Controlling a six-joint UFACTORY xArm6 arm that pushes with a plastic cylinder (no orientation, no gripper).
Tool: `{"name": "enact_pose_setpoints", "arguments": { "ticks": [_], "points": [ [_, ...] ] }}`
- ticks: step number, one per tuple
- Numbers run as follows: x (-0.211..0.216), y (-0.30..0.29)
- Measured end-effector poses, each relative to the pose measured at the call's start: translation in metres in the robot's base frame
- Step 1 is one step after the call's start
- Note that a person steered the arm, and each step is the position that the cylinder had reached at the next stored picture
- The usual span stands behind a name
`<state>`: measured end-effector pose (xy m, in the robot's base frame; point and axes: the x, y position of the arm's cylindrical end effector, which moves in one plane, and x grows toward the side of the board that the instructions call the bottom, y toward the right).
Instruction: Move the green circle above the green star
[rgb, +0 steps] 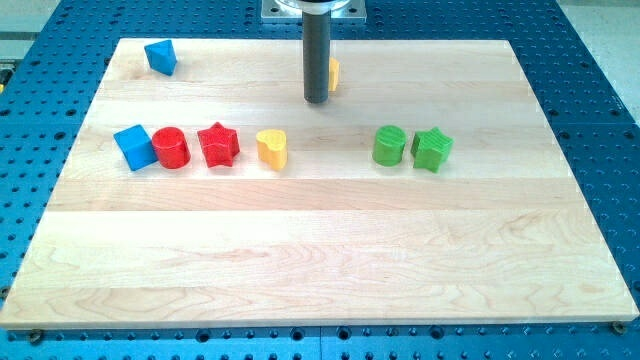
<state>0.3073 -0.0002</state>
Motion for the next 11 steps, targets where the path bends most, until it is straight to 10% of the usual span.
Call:
{"name": "enact_pose_setpoints", "arguments": {
  "ticks": [2, 4, 6, 9, 11],
  "points": [
    [-0.034, 0.014],
    [0.113, 0.038],
    [0.127, 0.097],
    [-0.013, 0.163],
    [-0.015, 0.129]
  ]
}}
